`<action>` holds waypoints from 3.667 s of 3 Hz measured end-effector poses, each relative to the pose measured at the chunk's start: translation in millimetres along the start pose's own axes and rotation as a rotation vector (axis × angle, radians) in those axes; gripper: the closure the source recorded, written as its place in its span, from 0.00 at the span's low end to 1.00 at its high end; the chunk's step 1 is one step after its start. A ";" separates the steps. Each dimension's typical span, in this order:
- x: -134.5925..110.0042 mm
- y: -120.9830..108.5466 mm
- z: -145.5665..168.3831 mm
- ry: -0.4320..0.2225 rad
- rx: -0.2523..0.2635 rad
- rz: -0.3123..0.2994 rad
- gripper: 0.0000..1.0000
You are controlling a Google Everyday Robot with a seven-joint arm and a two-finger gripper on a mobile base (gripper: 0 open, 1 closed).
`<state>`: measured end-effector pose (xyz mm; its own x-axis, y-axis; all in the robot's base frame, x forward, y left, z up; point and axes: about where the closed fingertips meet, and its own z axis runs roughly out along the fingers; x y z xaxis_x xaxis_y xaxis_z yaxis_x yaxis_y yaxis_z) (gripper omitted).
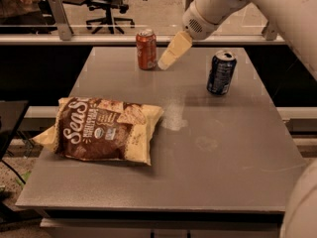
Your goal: Knock coke can over
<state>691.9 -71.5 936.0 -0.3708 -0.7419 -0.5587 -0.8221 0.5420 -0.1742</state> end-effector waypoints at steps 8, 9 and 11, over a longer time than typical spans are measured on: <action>-79.9 -44.1 108.3 -0.183 -0.019 0.164 0.17; -81.4 -46.7 113.1 -0.181 -0.021 0.163 0.40; -85.6 -37.8 85.6 -0.186 -0.027 0.095 0.95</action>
Offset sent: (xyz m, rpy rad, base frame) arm 0.0637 0.0271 -0.0119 0.0852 -0.0111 -0.0882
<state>791.7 5.2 921.1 -0.3627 -0.6012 -0.7120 -0.7997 0.5931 -0.0935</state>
